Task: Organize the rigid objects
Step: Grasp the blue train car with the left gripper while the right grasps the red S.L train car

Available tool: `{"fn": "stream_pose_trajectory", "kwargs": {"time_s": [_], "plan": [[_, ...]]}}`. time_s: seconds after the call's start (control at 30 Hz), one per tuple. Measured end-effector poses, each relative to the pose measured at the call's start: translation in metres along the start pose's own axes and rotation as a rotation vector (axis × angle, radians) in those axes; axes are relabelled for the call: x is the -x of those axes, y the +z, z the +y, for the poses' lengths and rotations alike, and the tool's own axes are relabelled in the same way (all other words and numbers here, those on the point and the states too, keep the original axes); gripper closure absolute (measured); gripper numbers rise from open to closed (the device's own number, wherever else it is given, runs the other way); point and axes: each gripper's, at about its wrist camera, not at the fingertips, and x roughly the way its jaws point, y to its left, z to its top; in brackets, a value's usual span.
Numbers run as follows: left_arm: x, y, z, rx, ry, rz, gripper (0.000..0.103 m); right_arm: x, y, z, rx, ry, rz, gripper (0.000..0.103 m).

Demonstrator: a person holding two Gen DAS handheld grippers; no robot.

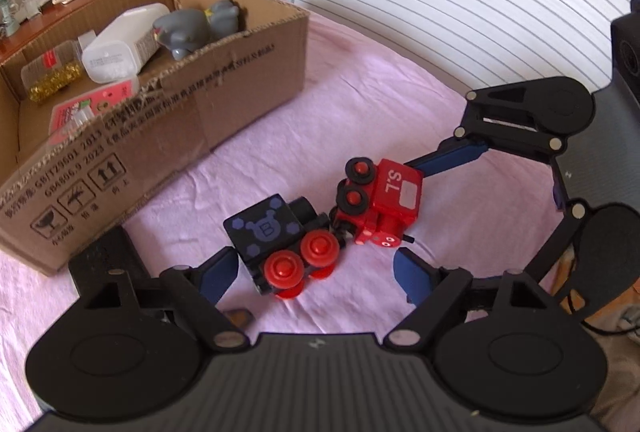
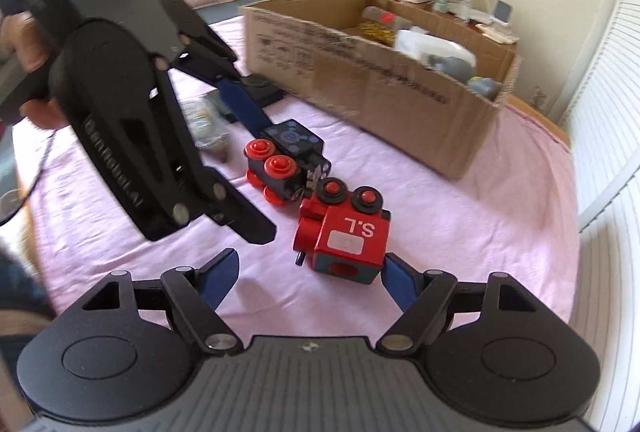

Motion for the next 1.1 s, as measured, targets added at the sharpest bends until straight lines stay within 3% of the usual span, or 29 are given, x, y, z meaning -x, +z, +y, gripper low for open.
{"fn": "stream_pose_trajectory", "kwargs": {"time_s": [0.23, 0.43, 0.57, 0.77, 0.87, 0.93, 1.1], "plan": [[0.007, -0.003, 0.005, -0.112, 0.079, 0.008, 0.019, 0.009, -0.002, -0.002, 0.052, -0.003, 0.008, 0.027], [-0.003, 0.020, 0.005, -0.260, -0.004, -0.023, 0.018, -0.005, 0.013, -0.013, 0.101, 0.049, 0.012, 0.027], [-0.013, 0.026, 0.004, -0.332, -0.097, 0.044, 0.018, -0.012, 0.017, -0.017, 0.141, 0.056, 0.054, 0.027], [-0.005, 0.014, 0.006, -0.313, -0.166, 0.088, 0.018, -0.011, 0.011, -0.022, 0.122, 0.064, 0.066, 0.027], [-0.002, 0.006, 0.004, -0.295, -0.111, 0.100, 0.031, -0.008, 0.008, -0.021, 0.131, 0.075, 0.075, 0.027], [-0.001, 0.005, 0.005, -0.252, -0.057, 0.093, 0.049, -0.007, 0.008, -0.018, 0.142, 0.074, 0.074, 0.027], [0.005, 0.001, 0.007, -0.148, 0.015, 0.077, 0.051, -0.004, 0.011, -0.007, 0.139, 0.097, 0.074, 0.026]]}}
